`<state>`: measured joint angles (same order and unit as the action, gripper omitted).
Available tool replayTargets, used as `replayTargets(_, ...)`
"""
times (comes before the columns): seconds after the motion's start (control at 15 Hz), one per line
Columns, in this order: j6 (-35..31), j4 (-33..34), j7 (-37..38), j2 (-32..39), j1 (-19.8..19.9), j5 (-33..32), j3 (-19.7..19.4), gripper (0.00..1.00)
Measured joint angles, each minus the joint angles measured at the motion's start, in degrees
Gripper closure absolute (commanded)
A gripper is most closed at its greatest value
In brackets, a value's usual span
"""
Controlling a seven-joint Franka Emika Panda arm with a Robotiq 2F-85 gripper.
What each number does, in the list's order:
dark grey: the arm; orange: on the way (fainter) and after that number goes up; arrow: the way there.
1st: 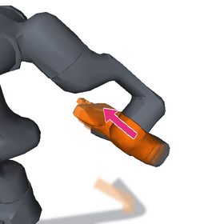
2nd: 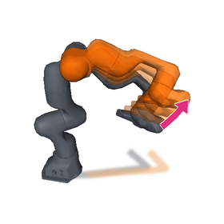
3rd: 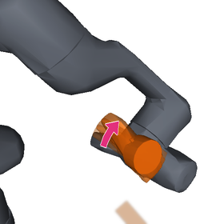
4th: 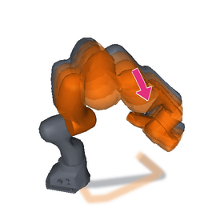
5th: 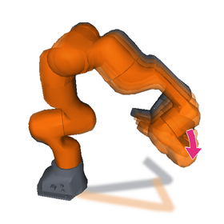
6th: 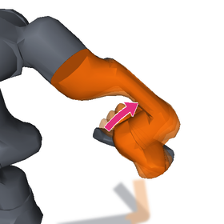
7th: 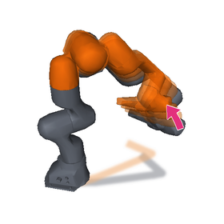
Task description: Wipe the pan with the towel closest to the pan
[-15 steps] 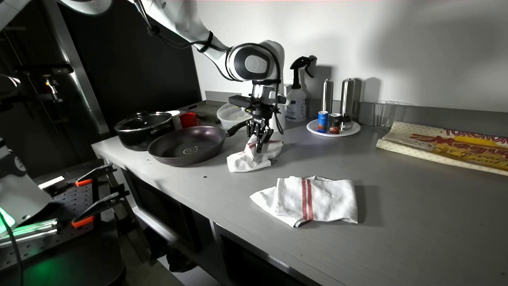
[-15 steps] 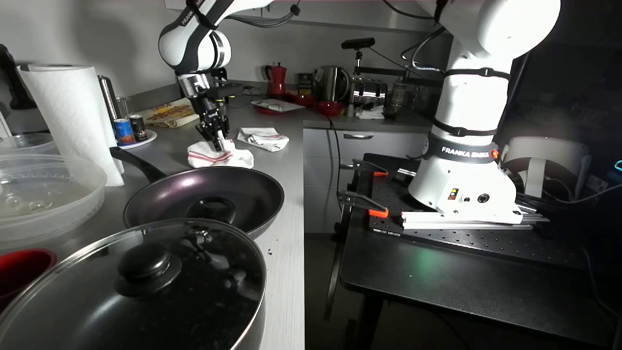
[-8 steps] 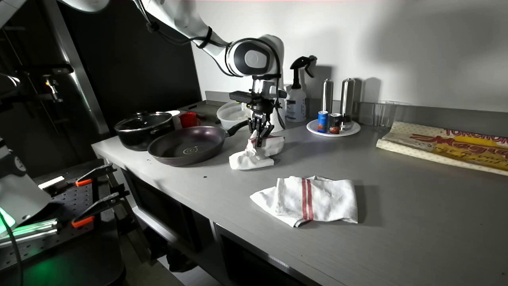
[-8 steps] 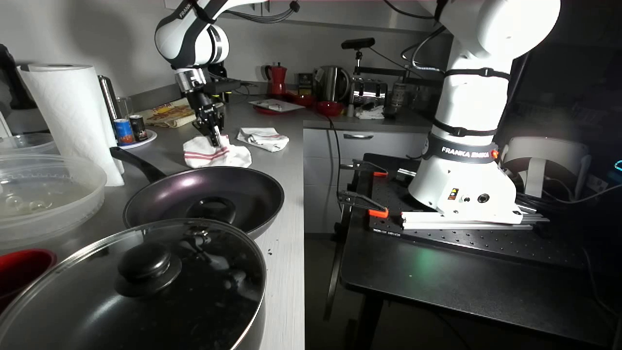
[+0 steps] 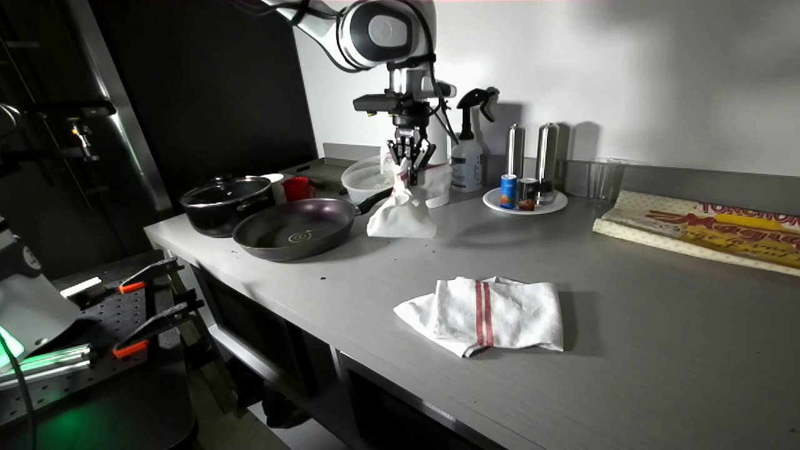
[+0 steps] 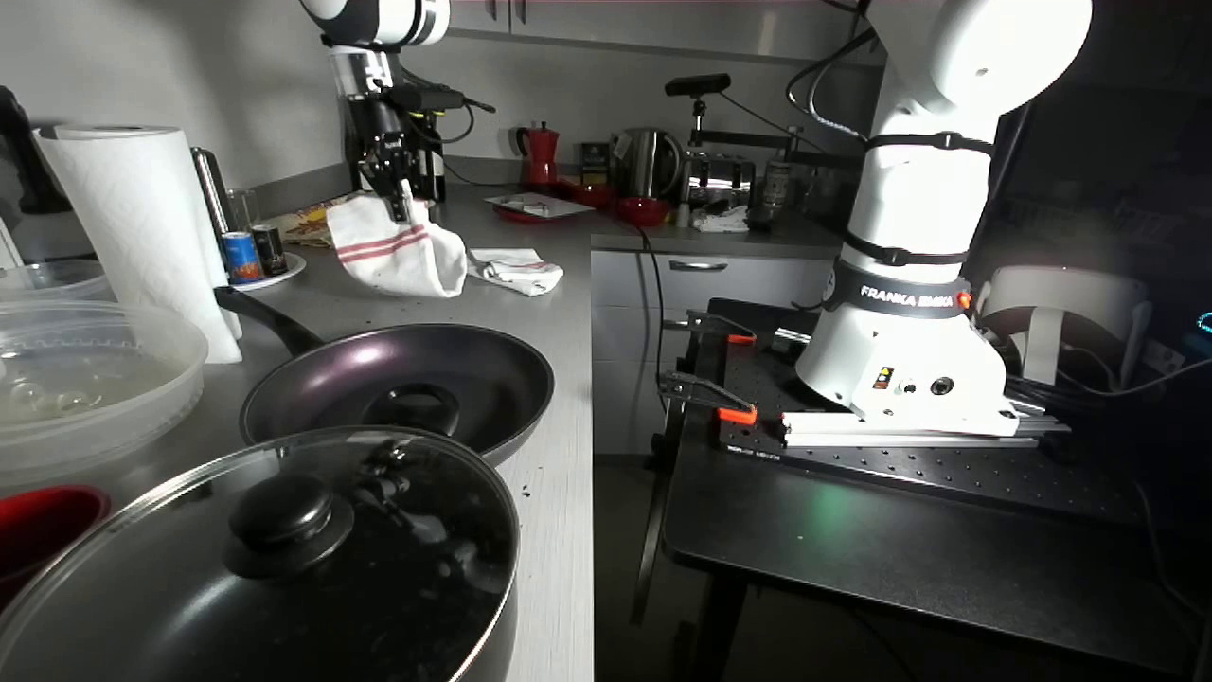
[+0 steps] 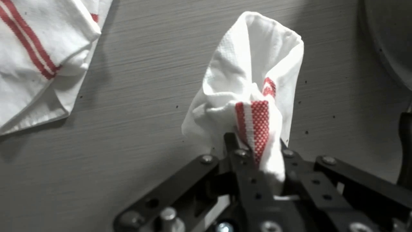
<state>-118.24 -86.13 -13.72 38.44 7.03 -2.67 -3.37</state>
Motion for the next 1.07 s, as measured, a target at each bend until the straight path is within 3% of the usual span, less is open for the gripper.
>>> replayTargets(0.6, -1.15, -19.12, -14.73, -21.11, -1.4, -1.83, 5.04, 0.97)
replayTargets(1.07, -0.84, -31.17, -24.27, -28.3, -6.13, -2.0, 9.25, 0.97)
